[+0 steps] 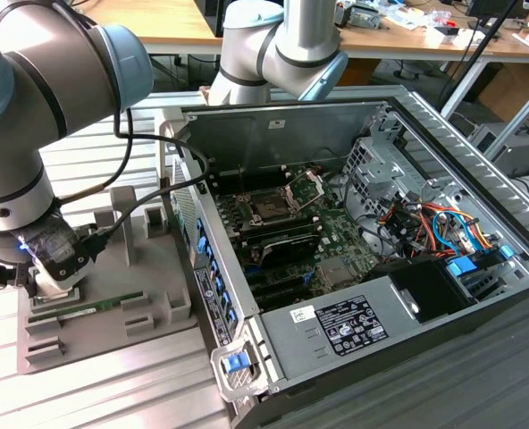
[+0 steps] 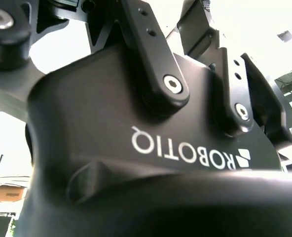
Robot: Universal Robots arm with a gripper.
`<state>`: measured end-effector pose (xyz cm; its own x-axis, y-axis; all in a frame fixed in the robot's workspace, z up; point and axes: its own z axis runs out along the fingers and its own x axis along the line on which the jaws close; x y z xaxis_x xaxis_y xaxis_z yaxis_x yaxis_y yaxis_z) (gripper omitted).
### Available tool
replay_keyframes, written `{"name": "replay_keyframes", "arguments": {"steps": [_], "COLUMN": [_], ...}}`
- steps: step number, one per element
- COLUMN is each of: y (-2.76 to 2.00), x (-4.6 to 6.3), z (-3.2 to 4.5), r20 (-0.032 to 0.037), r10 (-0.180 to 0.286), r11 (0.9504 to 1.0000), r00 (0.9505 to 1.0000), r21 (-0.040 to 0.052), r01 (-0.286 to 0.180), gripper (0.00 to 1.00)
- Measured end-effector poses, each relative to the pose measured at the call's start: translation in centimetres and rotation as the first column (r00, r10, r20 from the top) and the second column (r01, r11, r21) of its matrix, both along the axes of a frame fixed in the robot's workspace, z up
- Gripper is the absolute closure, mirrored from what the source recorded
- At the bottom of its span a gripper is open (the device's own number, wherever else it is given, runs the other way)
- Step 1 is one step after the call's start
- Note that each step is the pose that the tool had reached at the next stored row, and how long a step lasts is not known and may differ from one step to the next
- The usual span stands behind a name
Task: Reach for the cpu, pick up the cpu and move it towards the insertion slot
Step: 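Pick up the cpu and move it towards the insertion slot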
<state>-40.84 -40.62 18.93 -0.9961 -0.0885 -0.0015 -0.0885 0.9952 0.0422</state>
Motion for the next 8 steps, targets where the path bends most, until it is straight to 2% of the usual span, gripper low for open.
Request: {"name": "replay_keyframes", "arguments": {"steps": [8], "y": [0.00], "x": [0.01], "z": [-0.02], "r20": [0.0002], "r10": [0.000], "r11": [1.0000], "r00": [1.0000], "r21": [0.0001], "r01": [0.000], "gripper": [0.45]}}
